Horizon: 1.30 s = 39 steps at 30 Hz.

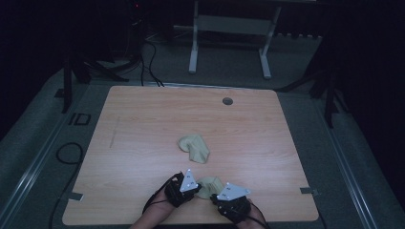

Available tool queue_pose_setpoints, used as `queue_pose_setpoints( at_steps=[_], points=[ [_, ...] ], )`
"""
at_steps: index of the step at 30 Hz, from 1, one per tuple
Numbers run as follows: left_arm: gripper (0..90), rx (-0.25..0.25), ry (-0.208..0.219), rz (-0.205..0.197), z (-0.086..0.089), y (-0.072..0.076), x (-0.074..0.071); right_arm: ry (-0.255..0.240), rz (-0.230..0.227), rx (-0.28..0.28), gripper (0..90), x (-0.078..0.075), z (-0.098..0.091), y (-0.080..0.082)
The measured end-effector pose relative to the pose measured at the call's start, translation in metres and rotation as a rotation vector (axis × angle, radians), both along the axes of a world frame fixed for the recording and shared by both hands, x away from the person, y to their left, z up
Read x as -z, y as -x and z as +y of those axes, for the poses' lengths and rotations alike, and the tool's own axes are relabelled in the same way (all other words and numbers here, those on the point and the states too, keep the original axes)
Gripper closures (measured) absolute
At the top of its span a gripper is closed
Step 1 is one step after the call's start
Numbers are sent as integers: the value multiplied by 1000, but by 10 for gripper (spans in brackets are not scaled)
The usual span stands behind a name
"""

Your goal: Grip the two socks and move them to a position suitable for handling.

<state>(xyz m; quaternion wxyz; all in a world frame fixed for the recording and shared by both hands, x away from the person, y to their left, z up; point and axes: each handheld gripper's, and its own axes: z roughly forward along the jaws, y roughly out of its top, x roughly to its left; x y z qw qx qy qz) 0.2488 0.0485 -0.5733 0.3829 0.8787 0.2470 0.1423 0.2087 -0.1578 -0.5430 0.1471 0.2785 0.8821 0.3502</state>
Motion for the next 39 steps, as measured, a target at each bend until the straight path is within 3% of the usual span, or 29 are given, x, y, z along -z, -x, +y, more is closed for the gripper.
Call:
queue_pose_setpoints(
  at_steps=[3,8,9,22,26,31,39],
  points=[
    [876,1,-5,-3,0,0,0,-42,-19,33,849,-13,-14,1],
    [876,9,-9,-9,-1,0,0,-59,-37,76,849,-22,-29,0],
    [875,11,-11,-11,-1,0,0,-75,-35,118,848,-24,-42,-2],
    [875,8,-14,-12,-6,-1,-1,-84,-17,315,864,-16,-96,-13],
    [875,1,-11,-4,-8,0,-1,-91,7,335,847,-12,-104,-16],
    [875,0,-10,0,-8,0,-1,-80,-34,341,822,-17,-103,-19],
    [876,-3,-14,-5,-9,0,-1,-49,38,273,886,-3,-83,-36]
  ],
)
